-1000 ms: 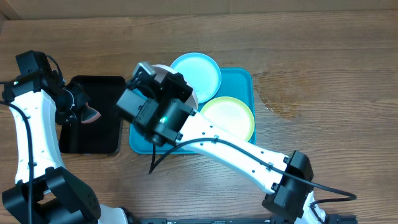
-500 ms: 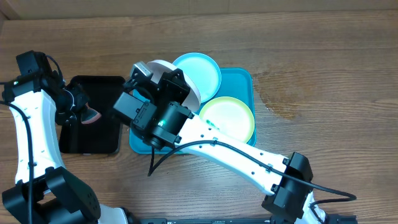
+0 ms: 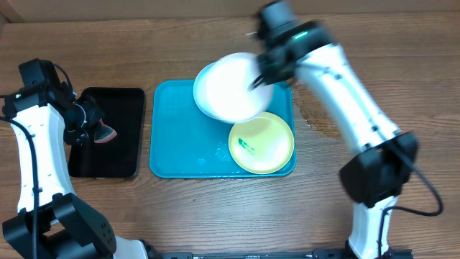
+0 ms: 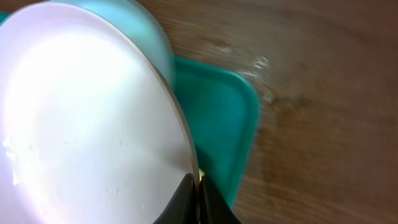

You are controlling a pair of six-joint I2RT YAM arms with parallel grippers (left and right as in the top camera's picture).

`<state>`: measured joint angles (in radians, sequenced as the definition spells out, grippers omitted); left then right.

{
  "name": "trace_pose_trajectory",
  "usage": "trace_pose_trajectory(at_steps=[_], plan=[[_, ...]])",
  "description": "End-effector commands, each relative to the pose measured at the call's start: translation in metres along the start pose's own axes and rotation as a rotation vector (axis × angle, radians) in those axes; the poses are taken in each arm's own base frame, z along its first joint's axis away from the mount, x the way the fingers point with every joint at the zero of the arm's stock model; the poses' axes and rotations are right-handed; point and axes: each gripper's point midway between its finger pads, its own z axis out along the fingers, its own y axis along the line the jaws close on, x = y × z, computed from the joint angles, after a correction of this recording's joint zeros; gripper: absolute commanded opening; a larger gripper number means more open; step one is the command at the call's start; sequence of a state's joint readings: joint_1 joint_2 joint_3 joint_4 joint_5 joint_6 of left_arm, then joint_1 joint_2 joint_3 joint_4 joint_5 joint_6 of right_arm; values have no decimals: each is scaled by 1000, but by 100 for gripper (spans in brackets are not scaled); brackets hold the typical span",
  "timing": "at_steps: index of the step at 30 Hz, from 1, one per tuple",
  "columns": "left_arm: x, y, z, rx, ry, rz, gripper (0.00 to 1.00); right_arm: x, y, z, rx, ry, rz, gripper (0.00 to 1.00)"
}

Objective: Clean dirty plates on tray and stack at the side
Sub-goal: 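Lift the pink plate with the right gripper and set it right of the tray, then move the right gripper to the light blue plate's rim and grip it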

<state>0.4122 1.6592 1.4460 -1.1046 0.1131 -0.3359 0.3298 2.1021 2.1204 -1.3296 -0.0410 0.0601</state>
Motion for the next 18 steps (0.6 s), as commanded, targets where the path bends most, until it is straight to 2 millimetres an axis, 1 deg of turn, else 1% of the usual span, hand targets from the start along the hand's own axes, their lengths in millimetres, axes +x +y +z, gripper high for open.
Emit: trace_pose_trajectory(at_steps=[1, 2, 5, 7, 9, 13, 16, 18], plan=[[0, -1, 2, 10, 4, 21, 4, 8, -27, -3, -172, 55, 158, 4], [0, -1, 2, 10, 4, 21, 4, 13, -51, 1, -155, 69, 211, 4], [0, -1, 2, 11, 3, 21, 4, 27, -111, 13, -117, 90, 339, 4], [0, -2, 2, 11, 2, 23, 4, 36, -143, 22, -100, 90, 410, 4], [0, -2, 2, 11, 2, 23, 4, 46, -169, 30, -88, 89, 467, 4], [0, -2, 2, 11, 2, 23, 4, 64, -205, 48, -70, 77, 545, 4], [0, -2, 2, 11, 2, 23, 4, 75, -224, 59, -54, 68, 582, 4], [0, -2, 2, 11, 1, 23, 4, 81, -232, 63, -46, 69, 587, 4]])
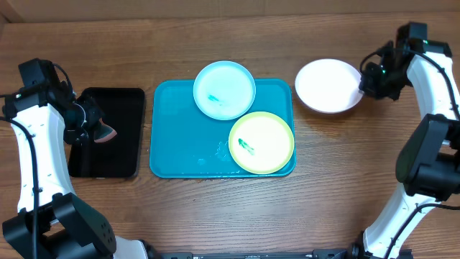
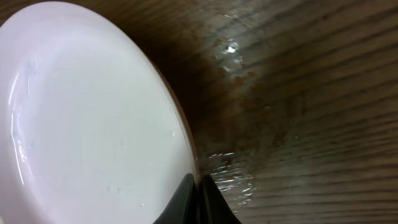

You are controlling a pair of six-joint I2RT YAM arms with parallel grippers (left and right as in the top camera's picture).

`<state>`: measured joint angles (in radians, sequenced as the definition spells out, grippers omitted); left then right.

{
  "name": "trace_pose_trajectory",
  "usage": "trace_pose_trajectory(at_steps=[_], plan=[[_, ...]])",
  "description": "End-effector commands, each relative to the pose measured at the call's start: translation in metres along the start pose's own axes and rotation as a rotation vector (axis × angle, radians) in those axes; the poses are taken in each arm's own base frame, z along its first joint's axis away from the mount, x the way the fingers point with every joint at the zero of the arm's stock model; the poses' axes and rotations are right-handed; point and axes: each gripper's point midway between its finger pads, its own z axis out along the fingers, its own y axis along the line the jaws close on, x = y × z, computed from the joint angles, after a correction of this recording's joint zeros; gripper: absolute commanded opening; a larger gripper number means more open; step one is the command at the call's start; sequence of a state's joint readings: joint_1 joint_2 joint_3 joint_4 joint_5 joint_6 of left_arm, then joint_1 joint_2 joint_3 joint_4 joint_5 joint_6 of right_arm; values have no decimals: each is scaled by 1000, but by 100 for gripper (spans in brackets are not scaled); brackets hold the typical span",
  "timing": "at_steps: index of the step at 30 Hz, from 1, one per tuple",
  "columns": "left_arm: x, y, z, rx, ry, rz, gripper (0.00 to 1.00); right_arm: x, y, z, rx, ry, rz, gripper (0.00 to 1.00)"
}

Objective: Clean dirty plates on tray and stack at the side
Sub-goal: 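Move the right gripper to the light blue plate's rim and grip it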

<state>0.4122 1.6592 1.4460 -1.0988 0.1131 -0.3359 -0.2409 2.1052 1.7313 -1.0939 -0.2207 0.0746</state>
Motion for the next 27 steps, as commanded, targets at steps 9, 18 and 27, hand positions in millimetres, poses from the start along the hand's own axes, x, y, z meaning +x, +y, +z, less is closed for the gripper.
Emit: trace_pose_trajectory(at_steps=[9, 18, 27], plan=[[0, -2, 2, 12, 2, 23, 4, 2, 1, -11, -19, 13, -37, 31], [-1, -2, 2, 13, -3, 23, 4, -21, 118, -74, -357, -86, -201, 37], [-1, -4, 2, 20, 0, 24, 4, -12, 255, -25, -276, -284, -641, 58]])
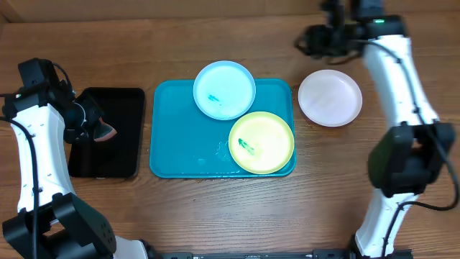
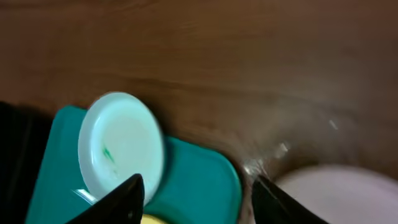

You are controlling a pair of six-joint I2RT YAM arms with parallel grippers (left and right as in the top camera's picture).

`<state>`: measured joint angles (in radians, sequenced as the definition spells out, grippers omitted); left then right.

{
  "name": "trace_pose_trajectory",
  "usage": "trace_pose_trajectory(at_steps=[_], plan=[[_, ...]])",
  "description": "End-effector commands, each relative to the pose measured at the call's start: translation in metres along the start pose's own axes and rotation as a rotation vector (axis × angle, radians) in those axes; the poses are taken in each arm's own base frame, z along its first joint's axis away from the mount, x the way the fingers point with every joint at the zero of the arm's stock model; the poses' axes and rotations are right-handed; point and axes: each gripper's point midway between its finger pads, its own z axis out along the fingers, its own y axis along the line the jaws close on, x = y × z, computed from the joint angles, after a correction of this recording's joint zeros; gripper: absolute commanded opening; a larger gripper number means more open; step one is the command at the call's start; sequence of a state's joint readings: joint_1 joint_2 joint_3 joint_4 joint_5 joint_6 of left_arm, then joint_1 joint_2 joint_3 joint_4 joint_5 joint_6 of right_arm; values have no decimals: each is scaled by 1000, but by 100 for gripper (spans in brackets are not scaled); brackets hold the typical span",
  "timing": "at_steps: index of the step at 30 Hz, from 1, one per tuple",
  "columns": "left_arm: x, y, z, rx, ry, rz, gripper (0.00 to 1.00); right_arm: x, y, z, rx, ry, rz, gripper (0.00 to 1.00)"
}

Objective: Clean dirty plates on tray and stack at the side
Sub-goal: 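Move the right gripper to the light blue plate's rim and grip it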

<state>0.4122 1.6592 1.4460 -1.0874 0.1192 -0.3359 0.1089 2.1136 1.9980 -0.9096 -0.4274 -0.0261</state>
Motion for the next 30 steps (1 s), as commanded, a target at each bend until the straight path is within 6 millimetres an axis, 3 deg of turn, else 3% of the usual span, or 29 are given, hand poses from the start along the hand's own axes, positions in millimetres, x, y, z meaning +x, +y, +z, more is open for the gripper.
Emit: trace_pose_trajectory(at_steps=[1, 5, 10, 15, 21, 24, 30], plan=[[2, -2, 2, 10, 9, 22, 4, 5, 20, 45, 91, 14, -149, 58], [3, -2, 2, 15, 14, 22, 4, 15, 58, 94, 68, 18, -365, 64], [3, -7, 2, 43, 19, 23, 4, 31, 60, 144, 143, 33, -424, 64], [1, -8, 2, 46, 9, 28, 4, 45, 61, 170, 137, 54, -494, 64], [1, -8, 2, 46, 8, 28, 4, 57, 54, 183, 137, 85, -502, 58], [1, -8, 2, 47, 8, 28, 4, 64, 51, 188, 133, 105, -497, 49], [0, -8, 2, 47, 7, 28, 4, 71, 52, 188, 127, 131, -463, 16]])
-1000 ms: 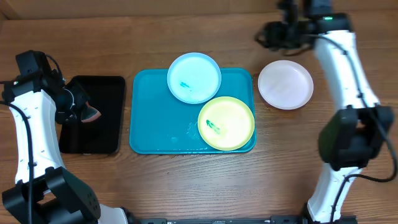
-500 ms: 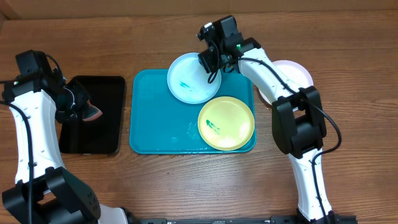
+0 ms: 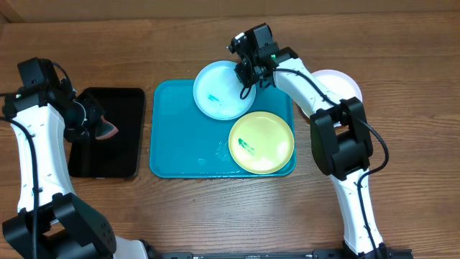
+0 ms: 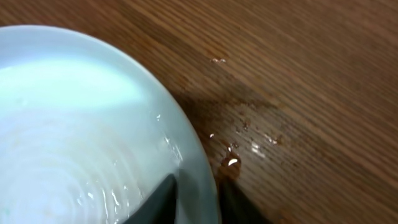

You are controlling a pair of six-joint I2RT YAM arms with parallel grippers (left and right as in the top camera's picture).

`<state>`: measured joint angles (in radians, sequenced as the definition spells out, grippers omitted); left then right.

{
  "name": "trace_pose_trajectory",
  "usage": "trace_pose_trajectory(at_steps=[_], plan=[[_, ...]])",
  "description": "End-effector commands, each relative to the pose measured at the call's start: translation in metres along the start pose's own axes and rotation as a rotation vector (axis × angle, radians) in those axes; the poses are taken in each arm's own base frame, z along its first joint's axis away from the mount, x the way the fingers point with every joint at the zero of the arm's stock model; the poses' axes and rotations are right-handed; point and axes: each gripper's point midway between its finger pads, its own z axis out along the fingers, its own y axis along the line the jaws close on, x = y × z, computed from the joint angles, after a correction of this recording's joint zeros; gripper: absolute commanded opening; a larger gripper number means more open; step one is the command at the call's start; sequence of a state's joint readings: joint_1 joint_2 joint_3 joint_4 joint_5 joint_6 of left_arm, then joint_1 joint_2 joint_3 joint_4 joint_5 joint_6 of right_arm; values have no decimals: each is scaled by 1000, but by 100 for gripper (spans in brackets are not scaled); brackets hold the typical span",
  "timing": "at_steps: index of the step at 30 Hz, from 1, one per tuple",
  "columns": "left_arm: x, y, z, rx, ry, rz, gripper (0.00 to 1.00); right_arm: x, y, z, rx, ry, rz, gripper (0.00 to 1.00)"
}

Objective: Clean dirty plates on tray and stack at the side
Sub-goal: 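Move the right gripper to the light blue plate's rim and grip it, then carry the sponge with the left gripper over the light blue plate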

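Note:
A light blue plate [image 3: 219,90] with a teal smear lies at the far side of the teal tray [image 3: 172,137]. My right gripper [image 3: 244,78] is at its right rim, and in the right wrist view the gripper [image 4: 198,190] stands open with one finger on each side of that rim [image 4: 186,155]. Nearer on the tray lies a yellow-green plate [image 3: 261,143] with a green smear. A white plate [image 3: 341,83] rests on the table right of the tray, partly behind the arm. My left gripper [image 3: 90,122] holds a pinkish sponge [image 3: 106,133] over the black tray [image 3: 108,155].
Water drops [image 4: 233,160] glisten on the wood just beyond the blue plate's rim. The black tray lies left of the teal tray. The right arm stretches across the table above the white plate.
My right gripper has moved from high over the table's back, near the white plate, down to the light blue plate's right rim, its open fingers now on either side of the rim. Left arm unchanged.
My right gripper first held the white plate by its rim above the tray. Then it had the plate over the table at the right. Then the plate lay there alone with the gripper open above. Now the gripper is at the blue plate's rim.

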<state>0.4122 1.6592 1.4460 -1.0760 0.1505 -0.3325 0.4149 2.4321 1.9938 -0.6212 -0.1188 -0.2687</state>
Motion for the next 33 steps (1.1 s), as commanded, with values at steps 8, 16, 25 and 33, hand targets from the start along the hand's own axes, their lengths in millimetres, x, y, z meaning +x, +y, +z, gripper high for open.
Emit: trace_pose_trajectory(at_steps=[8, 16, 25, 33], plan=[[1, -2, 2, 14, 8, 23, 4, 4, 29, -21, -82, 69, 116, 4], [3, -4, 2, 25, 15, 22, 4, 7, 81, -47, -192, 168, 343, 4], [6, -3, 2, 20, 28, 20, 4, 27, 124, -45, -105, 272, 450, 16], [5, -3, 2, 20, 26, 21, 4, 32, 123, -28, -5, 227, 395, 29]])
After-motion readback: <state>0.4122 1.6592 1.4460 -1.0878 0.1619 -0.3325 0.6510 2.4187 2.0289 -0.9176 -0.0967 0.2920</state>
